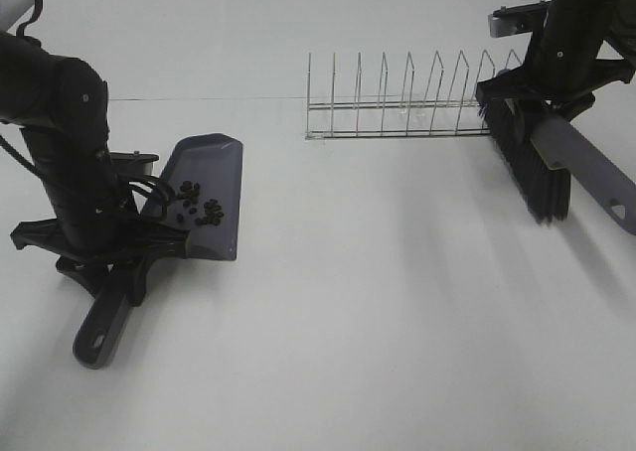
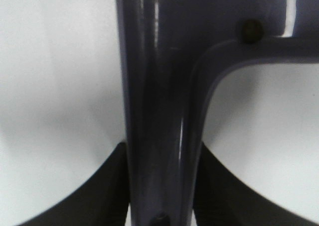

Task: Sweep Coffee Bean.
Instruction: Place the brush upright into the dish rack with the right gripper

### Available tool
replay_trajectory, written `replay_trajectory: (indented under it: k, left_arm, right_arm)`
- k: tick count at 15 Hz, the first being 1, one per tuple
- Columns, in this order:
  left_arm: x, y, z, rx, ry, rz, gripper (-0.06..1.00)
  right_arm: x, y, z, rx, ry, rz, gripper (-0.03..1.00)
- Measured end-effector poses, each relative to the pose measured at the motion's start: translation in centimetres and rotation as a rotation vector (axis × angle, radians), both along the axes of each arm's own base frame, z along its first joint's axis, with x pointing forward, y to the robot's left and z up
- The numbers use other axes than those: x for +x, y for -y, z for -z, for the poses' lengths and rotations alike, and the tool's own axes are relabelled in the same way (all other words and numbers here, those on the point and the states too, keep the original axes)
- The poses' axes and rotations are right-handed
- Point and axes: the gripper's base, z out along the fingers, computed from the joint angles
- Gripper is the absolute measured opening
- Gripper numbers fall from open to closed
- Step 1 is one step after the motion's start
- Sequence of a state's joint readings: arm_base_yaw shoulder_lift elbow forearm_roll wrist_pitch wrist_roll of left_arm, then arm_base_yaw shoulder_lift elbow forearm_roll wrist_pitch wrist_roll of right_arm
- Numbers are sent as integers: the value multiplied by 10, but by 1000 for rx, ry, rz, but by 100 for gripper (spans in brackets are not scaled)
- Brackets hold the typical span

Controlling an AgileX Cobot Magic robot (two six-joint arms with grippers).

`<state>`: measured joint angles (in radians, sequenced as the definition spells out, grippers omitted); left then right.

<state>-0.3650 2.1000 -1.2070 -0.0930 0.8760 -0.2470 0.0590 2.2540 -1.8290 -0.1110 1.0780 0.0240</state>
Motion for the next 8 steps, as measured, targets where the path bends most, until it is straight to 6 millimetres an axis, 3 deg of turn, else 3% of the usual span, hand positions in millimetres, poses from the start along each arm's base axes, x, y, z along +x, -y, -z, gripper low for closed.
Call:
replay_trajectory:
  k: [8]
  left_arm:
    - [0, 0, 0, 0, 0, 0, 32]
  right_arm:
    - [52, 0, 0, -12, 128, 10, 27]
